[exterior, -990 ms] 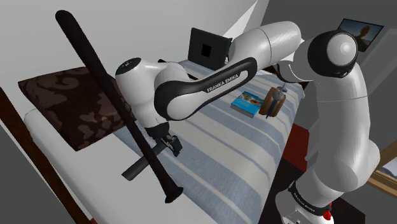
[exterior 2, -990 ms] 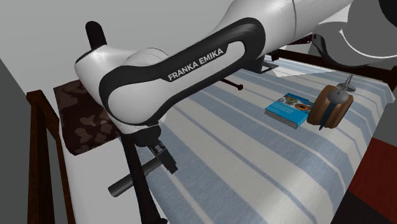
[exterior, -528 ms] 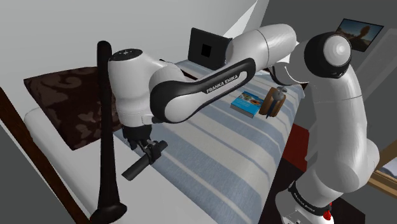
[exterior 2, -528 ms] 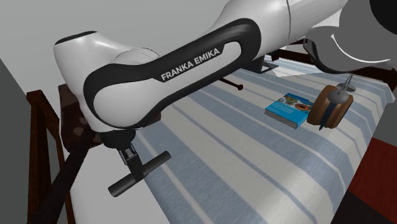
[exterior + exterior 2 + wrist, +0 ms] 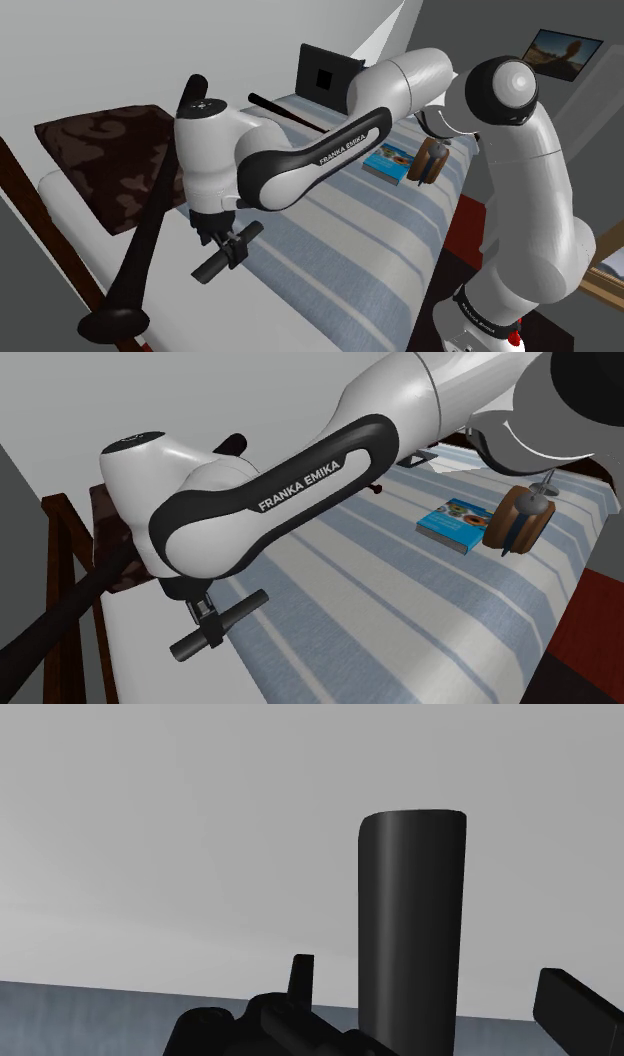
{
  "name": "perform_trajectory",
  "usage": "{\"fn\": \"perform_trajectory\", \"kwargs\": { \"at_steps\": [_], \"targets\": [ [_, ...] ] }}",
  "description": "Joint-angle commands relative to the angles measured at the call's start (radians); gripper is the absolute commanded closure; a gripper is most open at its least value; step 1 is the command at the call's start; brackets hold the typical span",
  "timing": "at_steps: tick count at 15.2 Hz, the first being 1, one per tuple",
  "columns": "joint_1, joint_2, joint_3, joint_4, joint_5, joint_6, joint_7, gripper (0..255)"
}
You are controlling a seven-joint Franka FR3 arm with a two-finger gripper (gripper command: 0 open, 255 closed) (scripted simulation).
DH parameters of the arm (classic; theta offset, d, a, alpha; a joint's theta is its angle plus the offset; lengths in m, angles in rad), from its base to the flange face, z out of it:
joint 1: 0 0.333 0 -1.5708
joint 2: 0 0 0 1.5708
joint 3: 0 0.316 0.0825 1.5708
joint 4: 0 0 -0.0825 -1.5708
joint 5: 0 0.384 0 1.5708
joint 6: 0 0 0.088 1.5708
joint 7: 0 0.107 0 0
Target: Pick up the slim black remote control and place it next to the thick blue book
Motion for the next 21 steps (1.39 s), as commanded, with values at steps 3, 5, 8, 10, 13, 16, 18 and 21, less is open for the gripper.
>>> {"fn": "perform_trajectory", "kwargs": {
  "at_steps": [3, 5, 8, 10, 13, 16, 18, 21],
  "targets": [
    [0.004, 0.007, -0.004, -0.009, -0.005, 0.010, 0.004, 0],
    [0.004, 0.007, -0.004, -0.009, -0.005, 0.010, 0.004, 0],
    [0.004, 0.006, -0.003, -0.008, -0.004, 0.009, 0.004, 255],
    [0.008, 0.009, -0.005, -0.004, -0.005, 0.008, 0.005, 255],
    [0.003, 0.006, -0.002, -0.007, -0.003, 0.007, 0.003, 255],
    [0.002, 0.005, -0.002, -0.006, -0.003, 0.007, 0.001, 255],
    [0.000, 0.001, 0.003, -0.005, 0.001, 0.002, 0.001, 255],
    [-0.010, -0.017, 0.023, 0.006, 0.020, -0.024, -0.009, 255]
  ]
}}
